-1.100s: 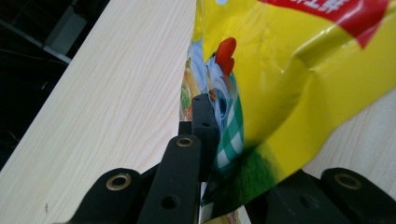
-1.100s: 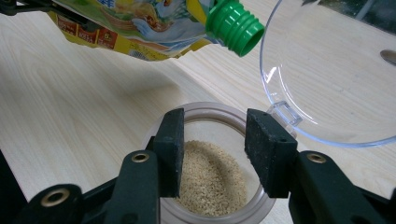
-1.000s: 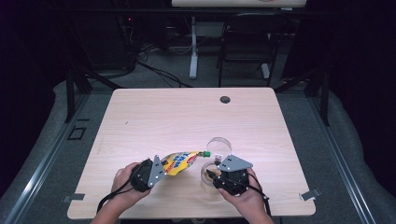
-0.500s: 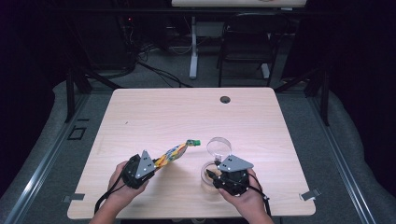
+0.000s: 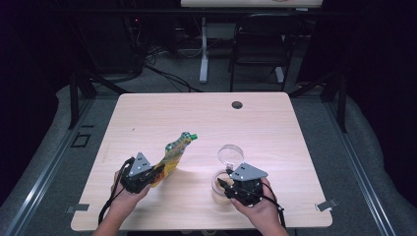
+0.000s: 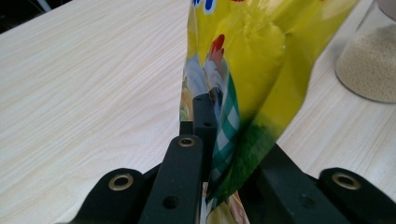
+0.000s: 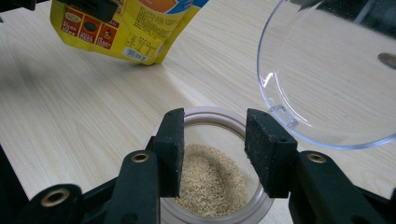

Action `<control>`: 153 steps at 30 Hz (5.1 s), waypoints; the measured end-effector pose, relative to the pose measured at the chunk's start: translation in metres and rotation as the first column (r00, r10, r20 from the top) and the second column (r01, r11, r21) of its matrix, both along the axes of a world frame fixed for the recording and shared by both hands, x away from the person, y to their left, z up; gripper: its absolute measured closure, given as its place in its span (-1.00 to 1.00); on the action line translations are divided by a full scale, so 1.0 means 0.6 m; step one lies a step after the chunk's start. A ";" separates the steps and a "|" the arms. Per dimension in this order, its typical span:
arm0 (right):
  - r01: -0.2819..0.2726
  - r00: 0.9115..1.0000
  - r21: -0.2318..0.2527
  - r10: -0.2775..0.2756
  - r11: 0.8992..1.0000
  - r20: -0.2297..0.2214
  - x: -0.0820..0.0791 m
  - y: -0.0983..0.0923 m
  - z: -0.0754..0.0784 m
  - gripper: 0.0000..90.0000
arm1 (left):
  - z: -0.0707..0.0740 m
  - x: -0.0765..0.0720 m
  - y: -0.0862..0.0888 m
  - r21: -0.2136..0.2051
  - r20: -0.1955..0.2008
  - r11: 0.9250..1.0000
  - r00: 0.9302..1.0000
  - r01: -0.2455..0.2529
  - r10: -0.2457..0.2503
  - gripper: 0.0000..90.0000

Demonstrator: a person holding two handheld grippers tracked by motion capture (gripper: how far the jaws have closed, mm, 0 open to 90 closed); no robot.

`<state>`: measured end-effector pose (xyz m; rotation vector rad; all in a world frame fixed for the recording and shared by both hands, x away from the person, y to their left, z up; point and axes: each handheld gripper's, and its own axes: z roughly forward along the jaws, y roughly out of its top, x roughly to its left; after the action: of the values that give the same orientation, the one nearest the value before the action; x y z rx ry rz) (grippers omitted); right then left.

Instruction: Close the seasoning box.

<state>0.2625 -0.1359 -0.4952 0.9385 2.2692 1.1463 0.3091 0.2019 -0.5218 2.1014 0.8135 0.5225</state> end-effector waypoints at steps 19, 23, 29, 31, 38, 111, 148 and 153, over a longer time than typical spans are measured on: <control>0.004 1.000 0.003 -0.004 1.000 -0.001 0.000 -0.002 0.001 0.28 | -0.013 0.015 0.052 -0.153 -0.098 0.984 0.992 -0.093 0.079 0.90; 0.003 1.000 0.003 -0.003 1.000 -0.004 0.001 -0.003 0.001 0.28 | -0.016 0.009 0.059 -0.128 -0.112 0.988 0.991 -0.082 0.068 0.88; 0.002 1.000 0.002 -0.002 1.000 -0.001 0.000 -0.001 0.001 0.28 | -0.021 0.002 0.072 -0.126 -0.133 0.988 0.988 -0.092 0.075 0.80; 0.001 1.000 0.001 -0.001 1.000 -0.002 0.000 -0.001 0.001 0.28 | -0.023 0.001 0.079 -0.149 -0.145 0.984 0.987 -0.097 0.075 0.71; -0.002 1.000 0.003 0.002 1.000 -0.005 0.000 0.000 0.000 0.28 | -0.035 -0.007 0.096 -0.198 -0.185 0.973 0.979 -0.122 0.086 0.40; 0.106 0.992 0.090 -0.100 0.990 -0.075 0.042 -0.093 0.038 0.03 | -0.042 -0.055 0.118 -0.209 -0.168 0.964 0.977 -0.165 0.131 -0.01; 0.061 0.998 0.078 -0.059 0.995 -0.021 0.063 -0.077 0.055 0.61 | -0.045 -0.070 0.127 -0.194 -0.173 0.964 0.973 -0.184 0.152 -0.01; 0.047 0.999 0.068 -0.046 0.997 -0.018 0.056 -0.075 0.057 0.57 | -0.046 -0.068 0.125 -0.201 -0.174 0.962 0.973 -0.185 0.151 0.01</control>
<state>0.2964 -0.1810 -0.4611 1.0254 2.2214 1.2074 0.2680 0.2772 -0.5491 1.8994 1.0974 0.3425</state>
